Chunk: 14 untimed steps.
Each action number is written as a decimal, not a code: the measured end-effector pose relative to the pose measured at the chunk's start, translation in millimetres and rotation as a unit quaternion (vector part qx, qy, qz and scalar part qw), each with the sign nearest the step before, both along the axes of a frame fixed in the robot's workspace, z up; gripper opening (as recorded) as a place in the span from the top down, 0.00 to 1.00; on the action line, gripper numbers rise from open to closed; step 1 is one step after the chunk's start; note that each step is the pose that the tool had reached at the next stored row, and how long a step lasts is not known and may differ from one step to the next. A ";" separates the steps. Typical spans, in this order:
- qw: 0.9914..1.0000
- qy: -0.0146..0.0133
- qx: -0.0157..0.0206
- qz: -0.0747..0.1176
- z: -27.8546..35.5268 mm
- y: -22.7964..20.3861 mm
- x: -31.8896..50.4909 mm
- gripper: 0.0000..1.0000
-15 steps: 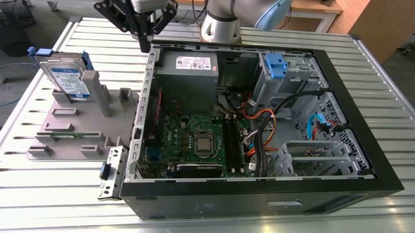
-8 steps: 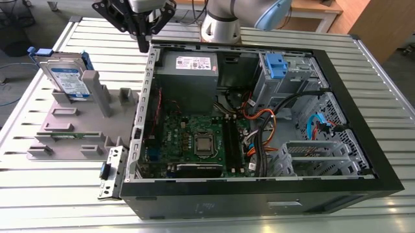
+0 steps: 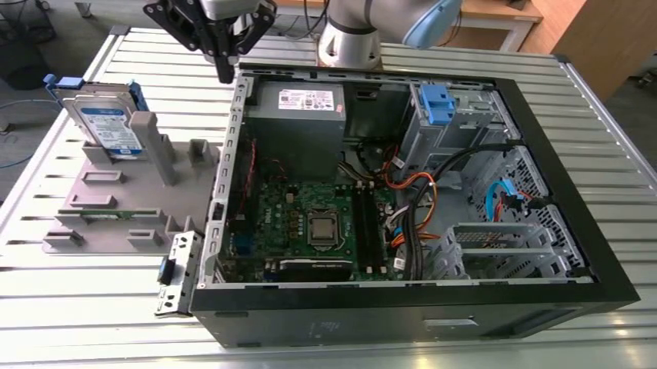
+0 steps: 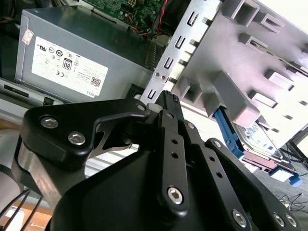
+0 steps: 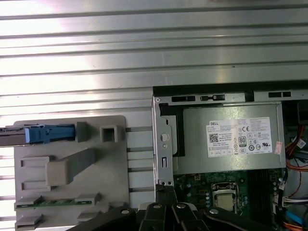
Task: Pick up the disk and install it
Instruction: 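Reach for the disk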
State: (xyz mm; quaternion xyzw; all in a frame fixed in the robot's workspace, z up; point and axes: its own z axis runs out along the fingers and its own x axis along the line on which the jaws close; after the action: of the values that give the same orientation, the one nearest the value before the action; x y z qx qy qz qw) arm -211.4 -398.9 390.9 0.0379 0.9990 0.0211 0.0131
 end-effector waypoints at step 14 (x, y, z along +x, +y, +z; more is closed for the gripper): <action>1.000 0.000 0.000 0.000 0.0 0.0 -5.4 0.89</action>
State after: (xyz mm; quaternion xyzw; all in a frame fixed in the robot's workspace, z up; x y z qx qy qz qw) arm -216.8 -398.9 390.9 0.0378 0.9990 0.0211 0.0130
